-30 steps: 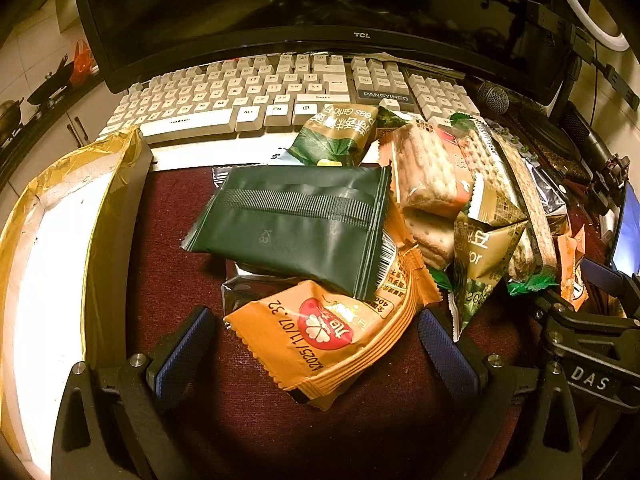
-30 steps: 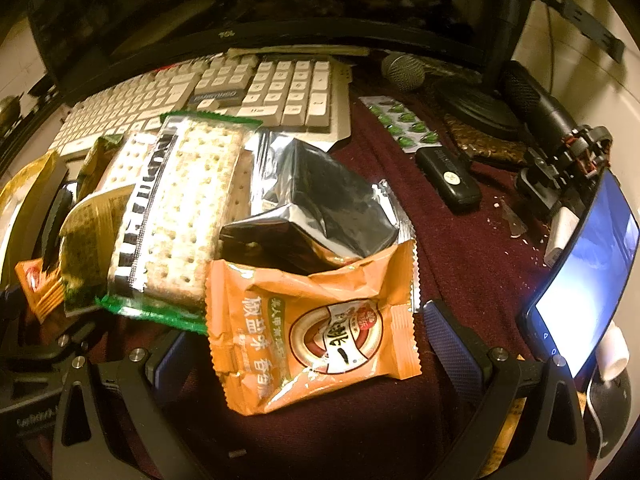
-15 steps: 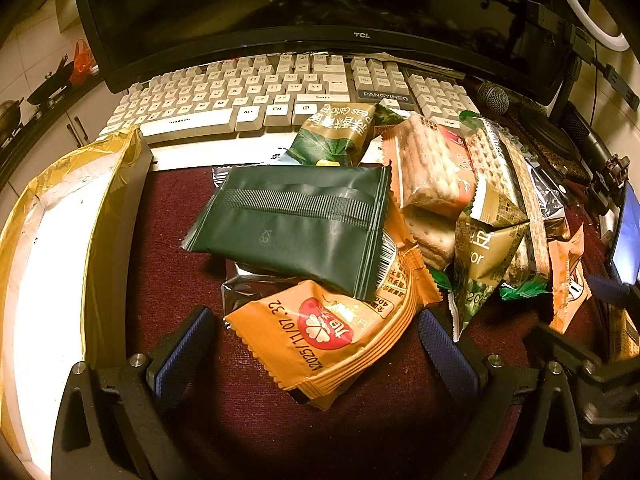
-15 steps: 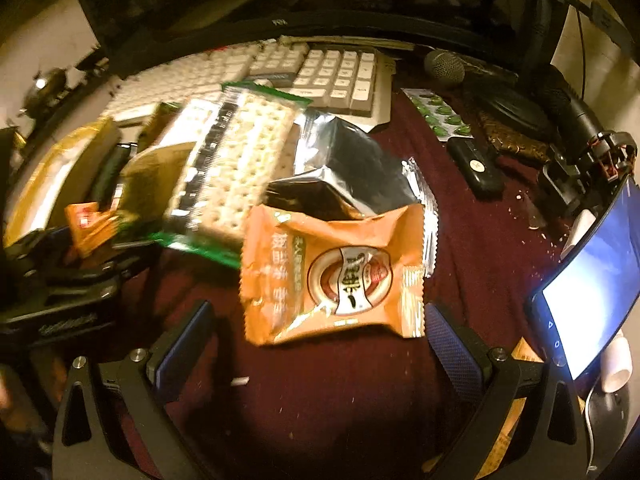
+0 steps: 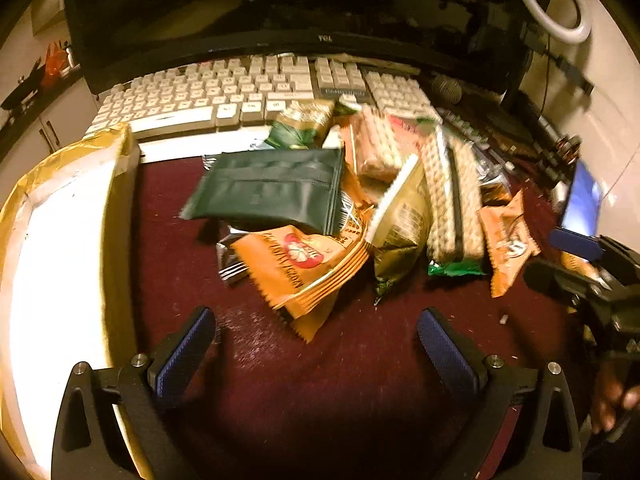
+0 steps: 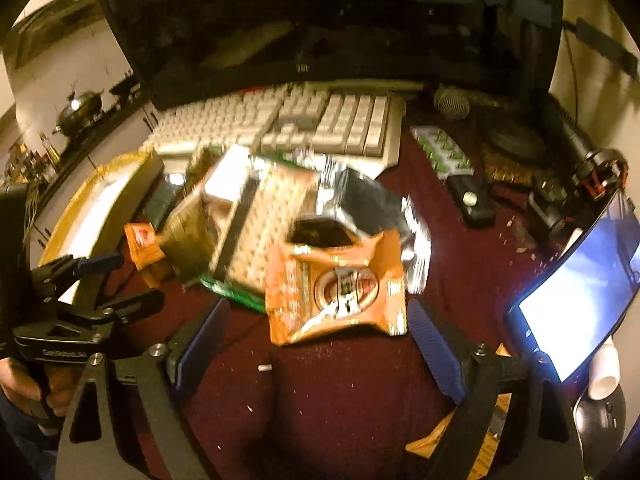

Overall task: Organize snacks
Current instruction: 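Grasp orange snack packet with left tool while right tool grasps green garlic-pea bag, then carry both packets over the white tray and open both tools to drop them, then move both open tools back toward the snack pile, then grasp dark green packet with left tool while right tool grasps cracker pack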

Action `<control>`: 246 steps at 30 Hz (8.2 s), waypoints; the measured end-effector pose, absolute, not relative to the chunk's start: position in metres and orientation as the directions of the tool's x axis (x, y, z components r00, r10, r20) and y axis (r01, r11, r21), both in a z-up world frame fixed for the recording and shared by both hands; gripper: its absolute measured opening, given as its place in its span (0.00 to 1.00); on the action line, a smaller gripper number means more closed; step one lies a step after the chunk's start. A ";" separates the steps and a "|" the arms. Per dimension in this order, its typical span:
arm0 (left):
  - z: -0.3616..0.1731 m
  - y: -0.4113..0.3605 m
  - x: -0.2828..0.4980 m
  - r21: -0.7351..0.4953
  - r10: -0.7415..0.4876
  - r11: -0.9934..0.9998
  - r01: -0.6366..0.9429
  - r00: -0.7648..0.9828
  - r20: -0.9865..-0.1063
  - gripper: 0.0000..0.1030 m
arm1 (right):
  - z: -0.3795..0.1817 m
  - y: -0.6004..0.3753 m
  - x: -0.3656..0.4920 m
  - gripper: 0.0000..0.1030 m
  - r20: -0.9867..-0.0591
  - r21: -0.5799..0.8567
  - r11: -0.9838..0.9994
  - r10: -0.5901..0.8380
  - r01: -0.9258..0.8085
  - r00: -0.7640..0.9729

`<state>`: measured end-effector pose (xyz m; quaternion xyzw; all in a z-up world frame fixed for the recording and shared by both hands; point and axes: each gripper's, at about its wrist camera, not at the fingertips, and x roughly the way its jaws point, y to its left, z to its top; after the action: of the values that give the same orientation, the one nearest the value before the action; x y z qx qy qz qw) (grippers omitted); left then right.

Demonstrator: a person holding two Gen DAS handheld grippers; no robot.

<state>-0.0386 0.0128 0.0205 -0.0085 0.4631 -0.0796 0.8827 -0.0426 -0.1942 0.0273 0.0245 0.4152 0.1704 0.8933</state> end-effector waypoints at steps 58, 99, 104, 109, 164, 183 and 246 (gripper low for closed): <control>0.039 0.041 -0.056 -0.208 -0.296 0.954 0.214 0.598 -0.745 0.13 | 0.041 -0.084 -0.008 0.65 -0.744 0.012 0.848 0.361 -0.529 0.562; 0.053 0.062 -0.068 -0.215 -0.269 0.963 0.164 0.659 -0.702 0.13 | 0.052 -0.079 -0.024 0.34 -0.687 0.139 0.781 0.519 -0.609 0.509; 0.058 0.073 -0.071 -0.217 -0.255 0.966 0.143 0.674 -0.693 0.13 | 0.055 -0.076 -0.022 0.34 -0.682 0.207 0.767 0.558 -0.607 0.473; 0.067 0.098 -0.075 -0.216 -0.218 0.972 0.091 0.694 -0.686 0.13 | 0.065 -0.064 -0.022 0.34 -0.665 0.259 0.736 0.606 -0.626 0.437; 0.019 0.237 0.032 -0.310 -0.145 0.919 -0.244 0.522 -0.840 0.13 | 0.029 0.149 0.089 0.36 -0.771 0.330 0.717 0.580 -0.614 0.262; 0.036 0.237 0.007 -0.313 -0.135 0.922 -0.229 0.566 -0.813 0.37 | 0.070 0.068 0.068 0.45 -0.704 0.402 0.696 0.650 -0.594 0.286; 0.019 0.041 0.001 -0.103 -0.011 0.988 -0.116 0.609 -0.793 0.38 | 0.043 -0.172 0.037 0.67 -0.612 0.552 0.759 0.650 -0.345 0.450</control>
<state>0.0013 0.0407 0.0194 -0.0719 0.4412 0.0295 0.8941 0.0375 -0.1716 0.0430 0.1770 0.4309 0.2988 0.8329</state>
